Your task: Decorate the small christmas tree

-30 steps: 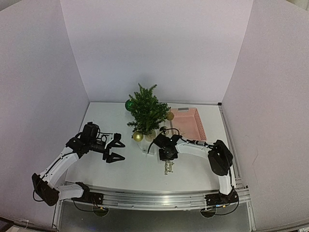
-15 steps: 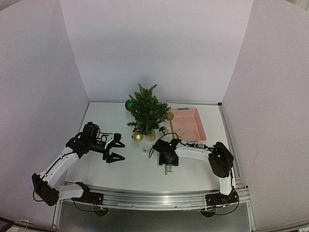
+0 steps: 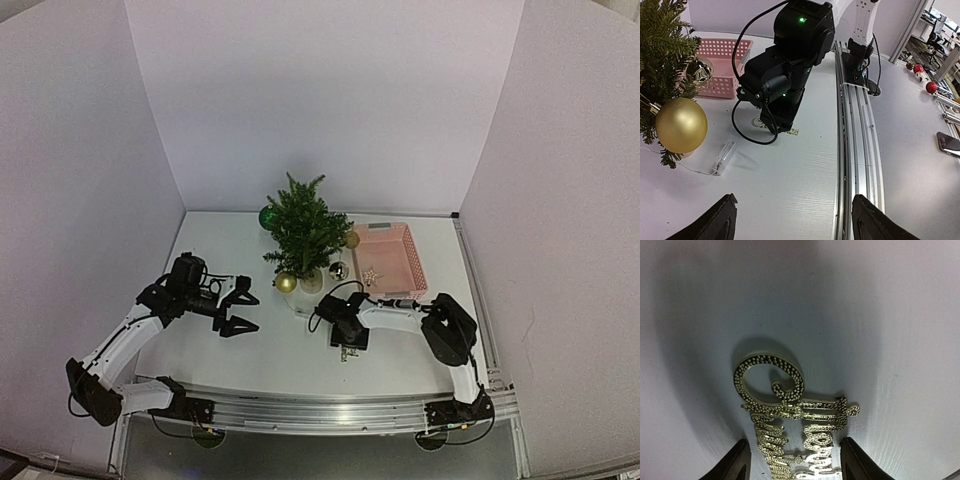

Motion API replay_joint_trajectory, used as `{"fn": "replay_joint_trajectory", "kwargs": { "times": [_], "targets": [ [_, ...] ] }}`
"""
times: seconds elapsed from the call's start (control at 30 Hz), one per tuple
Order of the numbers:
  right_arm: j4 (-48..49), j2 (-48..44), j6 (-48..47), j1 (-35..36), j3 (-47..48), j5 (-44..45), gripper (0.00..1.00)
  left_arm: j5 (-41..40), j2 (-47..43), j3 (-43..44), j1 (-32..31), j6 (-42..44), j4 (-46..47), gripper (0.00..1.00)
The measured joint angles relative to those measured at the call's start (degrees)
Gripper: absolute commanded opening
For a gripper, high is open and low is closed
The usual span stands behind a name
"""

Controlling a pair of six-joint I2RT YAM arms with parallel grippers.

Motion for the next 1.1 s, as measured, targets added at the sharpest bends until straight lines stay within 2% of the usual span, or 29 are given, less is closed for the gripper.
{"fn": "replay_joint_trajectory", "kwargs": {
  "times": [0.2, 0.4, 0.9, 1.1],
  "targets": [
    [3.8, -2.2, 0.7, 0.0, -4.0, -0.2, 0.41, 0.0, 0.0, 0.0, 0.0, 0.0, 0.0, 0.79],
    [6.5, -4.4, 1.2, -0.1, -7.3, 0.1, 0.35, 0.0, 0.0, 0.0, 0.0, 0.0, 0.0, 0.79],
    [8.6, -6.4, -0.2, -0.1, -8.8, 0.4, 0.29, 0.0, 0.0, 0.0, 0.0, 0.4, 0.0, 0.79],
    [9.1, -9.4, -1.1, -0.1, -9.3, 0.8, 0.19, 0.0, 0.0, 0.0, 0.0, 0.7, 0.0, 0.79]
  ]
}}
